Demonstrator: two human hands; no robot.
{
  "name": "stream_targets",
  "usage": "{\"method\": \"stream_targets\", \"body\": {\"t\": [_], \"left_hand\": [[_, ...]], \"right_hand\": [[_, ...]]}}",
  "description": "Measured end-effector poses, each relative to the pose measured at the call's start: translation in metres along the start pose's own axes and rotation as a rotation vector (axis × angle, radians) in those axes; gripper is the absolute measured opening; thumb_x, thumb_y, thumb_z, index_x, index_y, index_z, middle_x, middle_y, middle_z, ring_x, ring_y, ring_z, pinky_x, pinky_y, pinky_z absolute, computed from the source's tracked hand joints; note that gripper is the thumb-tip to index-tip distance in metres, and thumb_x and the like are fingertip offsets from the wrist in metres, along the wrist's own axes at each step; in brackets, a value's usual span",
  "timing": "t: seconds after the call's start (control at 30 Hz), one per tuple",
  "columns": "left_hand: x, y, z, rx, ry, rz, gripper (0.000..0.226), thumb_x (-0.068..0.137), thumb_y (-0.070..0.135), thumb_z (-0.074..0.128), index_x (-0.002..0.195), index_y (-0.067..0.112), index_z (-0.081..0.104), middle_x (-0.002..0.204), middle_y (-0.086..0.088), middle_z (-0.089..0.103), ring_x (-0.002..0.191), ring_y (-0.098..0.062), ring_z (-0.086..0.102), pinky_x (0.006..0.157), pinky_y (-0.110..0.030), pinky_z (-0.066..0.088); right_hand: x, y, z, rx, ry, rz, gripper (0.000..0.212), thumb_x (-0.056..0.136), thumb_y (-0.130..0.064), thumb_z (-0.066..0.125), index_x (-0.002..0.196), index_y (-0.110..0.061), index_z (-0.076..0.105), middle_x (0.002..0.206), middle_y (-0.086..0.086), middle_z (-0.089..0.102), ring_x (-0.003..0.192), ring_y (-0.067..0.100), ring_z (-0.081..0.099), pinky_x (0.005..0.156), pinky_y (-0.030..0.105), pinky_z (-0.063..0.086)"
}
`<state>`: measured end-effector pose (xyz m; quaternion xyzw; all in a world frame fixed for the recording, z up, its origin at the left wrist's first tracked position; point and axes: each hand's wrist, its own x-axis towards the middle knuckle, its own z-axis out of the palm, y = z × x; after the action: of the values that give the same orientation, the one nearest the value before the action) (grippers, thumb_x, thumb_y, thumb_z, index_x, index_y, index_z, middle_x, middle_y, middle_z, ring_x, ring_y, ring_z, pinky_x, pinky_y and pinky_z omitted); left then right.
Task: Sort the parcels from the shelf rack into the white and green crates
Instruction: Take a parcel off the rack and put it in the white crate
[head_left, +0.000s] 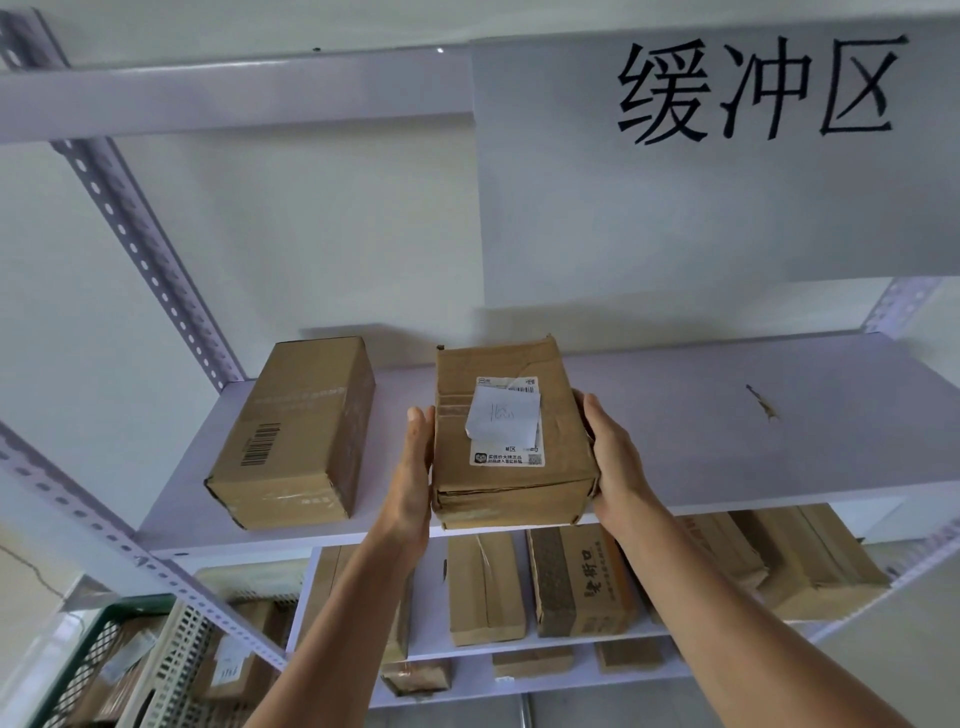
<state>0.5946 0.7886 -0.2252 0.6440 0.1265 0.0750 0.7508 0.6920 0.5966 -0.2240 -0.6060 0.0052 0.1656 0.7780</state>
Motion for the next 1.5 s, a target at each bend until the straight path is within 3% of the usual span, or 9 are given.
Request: {"method": "stream_targets", "body": {"t": [0.13, 0.23, 0.43, 0.63, 0.83, 1.1, 1.3, 1.43, 1.5], "left_hand": [[-0.003, -0.004, -0.001, -0.024, -0.073, 0.062, 0.075, 0.107, 0.071, 0.007, 0.167, 0.036, 0.035, 0.163, 0.002, 0.055, 0.151, -0.024, 0.050, 0.128, -0.058, 0.032], [-0.006, -0.002, -0.002, -0.021, -0.110, 0.104, 0.074, 0.105, 0.074, 0.007, 0.169, 0.042, 0.027, 0.169, 0.005, 0.046, 0.157, -0.022, 0.043, 0.129, -0.057, 0.027], [-0.007, 0.001, -0.008, -0.007, -0.120, 0.143, 0.072, 0.105, 0.076, 0.009, 0.167, 0.046, 0.029, 0.168, 0.005, 0.047, 0.156, -0.021, 0.044, 0.127, -0.056, 0.029], [-0.012, -0.002, -0.013, -0.034, -0.170, 0.145, 0.073, 0.109, 0.064, 0.000, 0.170, 0.034, 0.026, 0.170, -0.004, 0.044, 0.158, -0.030, 0.041, 0.128, -0.063, 0.027], [-0.036, -0.001, -0.015, -0.051, -0.184, 0.148, 0.074, 0.110, 0.061, -0.002, 0.170, 0.031, 0.029, 0.169, -0.007, 0.046, 0.157, -0.034, 0.042, 0.128, -0.066, 0.026], [-0.102, 0.003, -0.017, -0.033, -0.124, 0.151, 0.073, 0.108, 0.065, 0.002, 0.168, 0.036, 0.032, 0.166, -0.002, 0.050, 0.154, -0.028, 0.047, 0.128, -0.063, 0.029], [-0.170, -0.007, -0.020, -0.095, -0.095, 0.136, 0.066, 0.111, 0.064, 0.005, 0.164, 0.044, 0.037, 0.165, -0.001, 0.052, 0.152, -0.026, 0.050, 0.122, -0.046, 0.046], [-0.211, -0.020, -0.034, -0.143, -0.025, 0.088, 0.069, 0.111, 0.064, 0.005, 0.168, 0.035, 0.032, 0.166, -0.003, 0.050, 0.154, -0.027, 0.048, 0.126, -0.052, 0.040], [-0.228, -0.025, -0.042, -0.140, 0.015, 0.076, 0.070, 0.111, 0.065, 0.005, 0.169, 0.035, 0.031, 0.166, -0.002, 0.050, 0.154, -0.026, 0.047, 0.126, -0.050, 0.040]], "right_hand": [[-0.003, 0.000, -0.004, 0.115, -0.053, -0.058, 0.044, 0.111, -0.048, 0.041, 0.138, -0.026, 0.068, 0.125, 0.009, 0.078, 0.113, 0.029, 0.076, 0.082, 0.043, 0.063], [-0.005, -0.003, -0.004, 0.125, -0.074, -0.135, 0.040, 0.110, -0.046, 0.045, 0.139, -0.029, 0.067, 0.131, 0.006, 0.075, 0.117, 0.025, 0.074, 0.086, 0.042, 0.064], [-0.007, -0.003, 0.005, 0.111, -0.039, -0.157, 0.041, 0.110, -0.046, 0.045, 0.140, -0.027, 0.066, 0.133, 0.009, 0.073, 0.123, 0.031, 0.070, 0.100, 0.055, 0.058], [-0.018, 0.006, 0.008, 0.134, -0.009, -0.163, 0.046, 0.110, -0.045, 0.044, 0.144, -0.021, 0.063, 0.137, 0.013, 0.070, 0.127, 0.035, 0.067, 0.107, 0.060, 0.053], [-0.041, 0.014, 0.010, 0.124, -0.014, -0.185, 0.048, 0.110, -0.047, 0.043, 0.146, -0.020, 0.060, 0.138, 0.015, 0.069, 0.128, 0.037, 0.066, 0.108, 0.062, 0.051], [-0.091, 0.024, 0.007, 0.145, -0.055, -0.223, 0.047, 0.106, -0.053, 0.048, 0.139, -0.026, 0.066, 0.134, 0.011, 0.072, 0.125, 0.034, 0.069, 0.099, 0.054, 0.057], [-0.151, 0.043, 0.006, 0.178, -0.080, -0.143, 0.038, 0.105, -0.055, 0.052, 0.127, -0.035, 0.075, 0.124, 0.004, 0.078, 0.112, 0.023, 0.077, 0.074, 0.032, 0.064], [-0.185, 0.064, 0.011, 0.163, -0.081, -0.091, 0.041, 0.103, -0.059, 0.051, 0.122, -0.034, 0.078, 0.121, 0.004, 0.080, 0.111, 0.023, 0.077, 0.075, 0.034, 0.065], [-0.199, 0.072, 0.016, 0.154, -0.066, -0.076, 0.042, 0.103, -0.058, 0.053, 0.124, -0.031, 0.077, 0.123, 0.007, 0.079, 0.113, 0.026, 0.076, 0.084, 0.043, 0.065]]}}
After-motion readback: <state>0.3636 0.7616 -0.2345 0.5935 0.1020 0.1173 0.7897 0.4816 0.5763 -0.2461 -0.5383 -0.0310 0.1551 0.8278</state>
